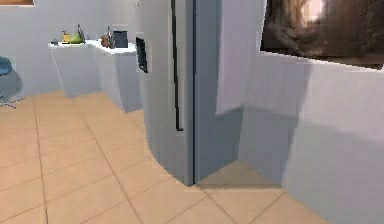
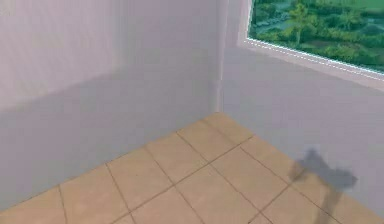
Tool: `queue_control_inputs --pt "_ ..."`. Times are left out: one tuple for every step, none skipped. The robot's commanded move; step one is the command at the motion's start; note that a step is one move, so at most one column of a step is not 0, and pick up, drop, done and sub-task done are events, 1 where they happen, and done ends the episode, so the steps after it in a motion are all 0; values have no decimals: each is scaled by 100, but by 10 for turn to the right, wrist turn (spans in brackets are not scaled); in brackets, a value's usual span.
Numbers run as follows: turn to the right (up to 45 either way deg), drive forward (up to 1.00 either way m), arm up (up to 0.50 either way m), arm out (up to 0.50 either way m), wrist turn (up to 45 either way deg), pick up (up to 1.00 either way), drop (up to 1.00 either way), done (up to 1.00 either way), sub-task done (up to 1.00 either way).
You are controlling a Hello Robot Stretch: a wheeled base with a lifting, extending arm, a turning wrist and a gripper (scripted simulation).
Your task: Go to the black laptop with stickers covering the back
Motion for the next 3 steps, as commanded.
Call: queue_control_inputs --pt "-330 0 0 0 0 0 0 0 0" --pt "0 90 0 0 0 0 0 0 0" --pt "-360 0 0 0 0 0 0 0 0"
